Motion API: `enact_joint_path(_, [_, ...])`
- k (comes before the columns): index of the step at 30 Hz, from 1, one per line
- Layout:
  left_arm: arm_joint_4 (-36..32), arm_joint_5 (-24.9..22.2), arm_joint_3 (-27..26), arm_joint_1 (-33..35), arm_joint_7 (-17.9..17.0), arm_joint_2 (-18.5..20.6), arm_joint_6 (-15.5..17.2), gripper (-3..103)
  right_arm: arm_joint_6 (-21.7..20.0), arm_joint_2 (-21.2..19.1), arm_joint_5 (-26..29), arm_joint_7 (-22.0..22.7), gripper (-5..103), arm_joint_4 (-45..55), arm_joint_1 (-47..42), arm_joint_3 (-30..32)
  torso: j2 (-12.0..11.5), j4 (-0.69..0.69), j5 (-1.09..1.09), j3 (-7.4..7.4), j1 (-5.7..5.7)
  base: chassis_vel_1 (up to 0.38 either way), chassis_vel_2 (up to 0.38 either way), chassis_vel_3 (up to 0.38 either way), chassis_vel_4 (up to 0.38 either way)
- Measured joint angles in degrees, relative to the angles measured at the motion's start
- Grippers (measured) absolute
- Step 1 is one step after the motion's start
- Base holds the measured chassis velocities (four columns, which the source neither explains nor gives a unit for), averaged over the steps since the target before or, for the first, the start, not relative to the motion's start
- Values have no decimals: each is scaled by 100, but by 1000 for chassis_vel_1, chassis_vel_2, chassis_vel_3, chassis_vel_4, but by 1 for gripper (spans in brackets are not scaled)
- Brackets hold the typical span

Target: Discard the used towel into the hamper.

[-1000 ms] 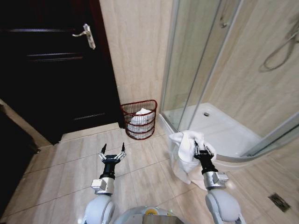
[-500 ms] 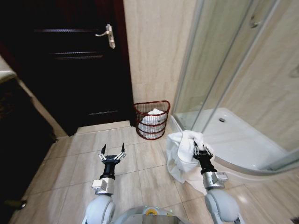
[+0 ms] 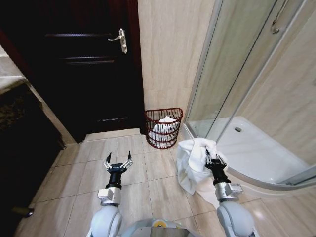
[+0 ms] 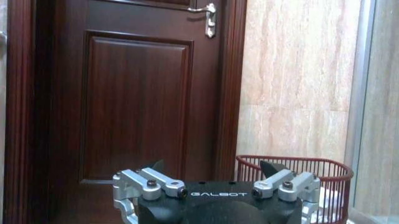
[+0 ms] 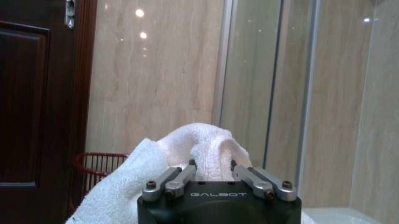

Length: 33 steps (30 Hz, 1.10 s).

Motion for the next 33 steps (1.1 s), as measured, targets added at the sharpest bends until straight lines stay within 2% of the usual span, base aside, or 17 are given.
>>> enact_joint_path(14, [-19,23,-14,11,6,-39,-32,100,54,25,-7,-52,17,-20,3,2,320,0,0,209,108,0,0,0,0])
enact_joint_path(33, [35,65,11,0,15,-83,-53,100,63,17,-9,-67,17,-75,38,-2,769,0,0,515,254,-68,75,69,-71])
